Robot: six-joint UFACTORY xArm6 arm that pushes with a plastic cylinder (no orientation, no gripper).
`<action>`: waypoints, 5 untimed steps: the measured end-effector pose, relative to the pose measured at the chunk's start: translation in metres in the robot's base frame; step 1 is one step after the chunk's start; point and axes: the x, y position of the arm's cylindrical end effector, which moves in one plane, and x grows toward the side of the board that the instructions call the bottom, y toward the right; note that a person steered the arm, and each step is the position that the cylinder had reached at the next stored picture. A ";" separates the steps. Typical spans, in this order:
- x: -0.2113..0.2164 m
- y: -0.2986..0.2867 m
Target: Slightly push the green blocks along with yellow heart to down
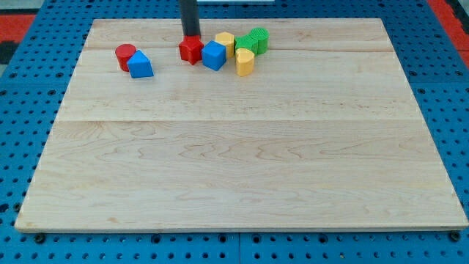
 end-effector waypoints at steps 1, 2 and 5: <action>0.011 0.033; 0.014 0.041; -0.037 0.075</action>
